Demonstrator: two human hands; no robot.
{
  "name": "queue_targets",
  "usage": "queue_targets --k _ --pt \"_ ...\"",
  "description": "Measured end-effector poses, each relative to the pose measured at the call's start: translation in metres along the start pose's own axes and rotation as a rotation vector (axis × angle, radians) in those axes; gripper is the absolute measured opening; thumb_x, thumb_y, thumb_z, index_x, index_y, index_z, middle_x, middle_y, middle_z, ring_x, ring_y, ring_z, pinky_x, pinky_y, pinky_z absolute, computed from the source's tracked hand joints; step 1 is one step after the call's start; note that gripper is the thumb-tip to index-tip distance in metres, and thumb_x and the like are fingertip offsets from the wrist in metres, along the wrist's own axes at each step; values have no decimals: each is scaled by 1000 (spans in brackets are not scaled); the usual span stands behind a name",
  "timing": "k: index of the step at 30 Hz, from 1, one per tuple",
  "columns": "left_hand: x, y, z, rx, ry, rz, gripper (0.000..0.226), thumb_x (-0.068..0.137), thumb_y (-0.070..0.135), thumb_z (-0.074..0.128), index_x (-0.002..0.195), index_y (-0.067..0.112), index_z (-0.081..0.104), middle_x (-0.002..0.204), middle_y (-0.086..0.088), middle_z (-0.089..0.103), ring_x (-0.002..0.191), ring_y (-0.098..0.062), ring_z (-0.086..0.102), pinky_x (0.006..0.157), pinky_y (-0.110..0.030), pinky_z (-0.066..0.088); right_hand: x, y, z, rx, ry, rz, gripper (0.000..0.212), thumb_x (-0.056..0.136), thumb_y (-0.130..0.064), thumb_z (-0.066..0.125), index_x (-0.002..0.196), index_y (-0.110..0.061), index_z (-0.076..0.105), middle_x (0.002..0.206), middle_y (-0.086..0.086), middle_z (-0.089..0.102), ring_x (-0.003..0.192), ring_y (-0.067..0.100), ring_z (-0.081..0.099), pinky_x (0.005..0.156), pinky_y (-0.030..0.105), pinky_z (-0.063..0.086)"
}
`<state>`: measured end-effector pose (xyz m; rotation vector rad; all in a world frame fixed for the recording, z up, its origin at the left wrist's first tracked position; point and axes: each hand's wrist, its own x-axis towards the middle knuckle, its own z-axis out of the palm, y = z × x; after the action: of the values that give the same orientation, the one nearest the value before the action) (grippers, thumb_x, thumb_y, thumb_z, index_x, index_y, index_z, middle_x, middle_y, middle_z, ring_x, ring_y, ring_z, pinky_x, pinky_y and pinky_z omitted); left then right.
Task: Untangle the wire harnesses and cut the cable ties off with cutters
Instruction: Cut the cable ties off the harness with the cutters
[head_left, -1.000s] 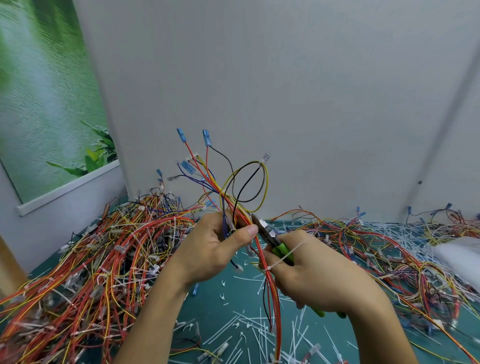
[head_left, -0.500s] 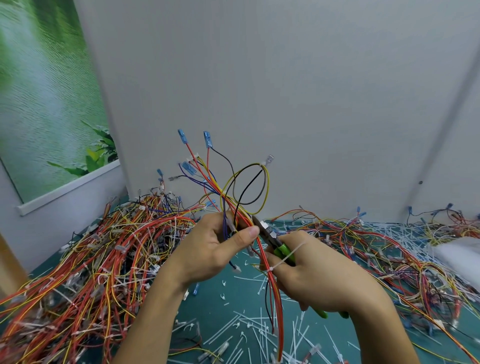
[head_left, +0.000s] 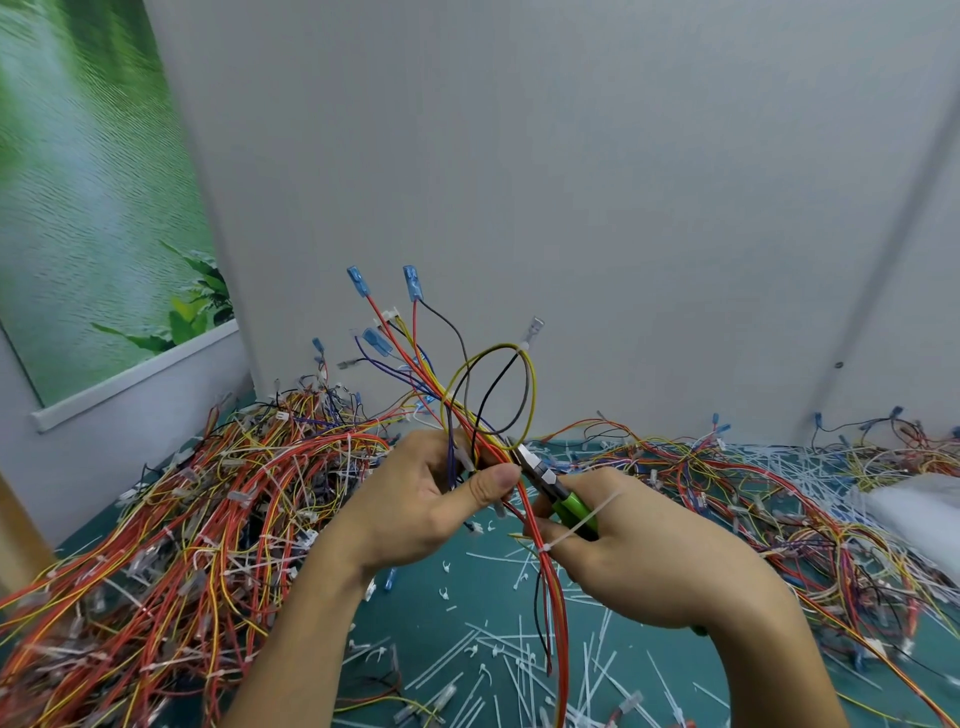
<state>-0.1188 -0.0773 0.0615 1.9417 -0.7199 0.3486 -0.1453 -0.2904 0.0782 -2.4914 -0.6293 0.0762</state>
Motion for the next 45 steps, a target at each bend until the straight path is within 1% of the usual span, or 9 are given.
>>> queue_targets --k 6,9,14,19,26,30,34,39,45 --pt "1 2 0 14 -19 4 29 92 37 64 64 42 63 61 26 61 61 7 59 64 -3 40 2 0 2 -26 -3 15 23 102 -39 54 93 -20 61 66 0 49 51 10 39 51 26 36" --pt "0 2 -1 18 -18 4 24 93 42 64 70 34 64 67 22 66 67 3 63 67 -5 41 2 -1 2 -26 12 29 23 102 -41 54 91 -22 61 62 -3 48 49 9 40 48 22 38" --pt "0 2 -3 34 -15 19 25 94 38 64 69 36 64 65 24 64 65 5 62 66 -4 41 3 -1 5 -27 44 50 26 102 -41 56 87 -21 63 51 -9 45 45 9 39 44 20 36" --pt "0 0 -2 21 -25 -13 24 93 41 64 72 29 66 69 18 68 69 0 66 68 -7 43 2 -2 4 -25 43 63 24 102 -40 57 89 -22 65 53 -7 46 44 7 41 44 17 37" --pt "2 -4 0 40 -30 -31 29 93 42 64 77 18 71 73 16 71 74 -1 68 70 -8 44 0 2 2 -18 38 75 14 102 -37 57 97 -28 66 54 -33 52 47 -3 50 49 10 40" --pt "2 -5 1 54 -14 -42 28 92 48 63 76 26 69 74 17 70 74 -3 67 70 -10 44 -1 3 2 -22 39 73 10 101 -37 57 101 -31 65 52 -24 54 45 1 49 45 14 40" --pt "3 -7 2 59 -7 -50 30 93 47 63 77 22 71 75 15 71 77 -6 69 71 -14 48 -1 1 2 -43 39 75 11 101 -41 57 104 -33 64 61 -8 53 46 4 47 47 18 39" --pt "4 -9 4 72 -19 -63 30 92 49 62 76 24 69 74 14 70 75 -7 68 71 -17 48 0 -1 4 -69 50 92 12 101 -42 56 103 -32 62 69 -7 55 50 6 47 52 20 40" --pt "2 -10 5 51 -30 -79 31 91 53 62 77 26 70 76 14 72 77 -7 70 71 -16 49 -2 -1 2 -72 36 103 13 102 -42 55 102 -32 62 66 -8 53 47 3 47 50 18 38"
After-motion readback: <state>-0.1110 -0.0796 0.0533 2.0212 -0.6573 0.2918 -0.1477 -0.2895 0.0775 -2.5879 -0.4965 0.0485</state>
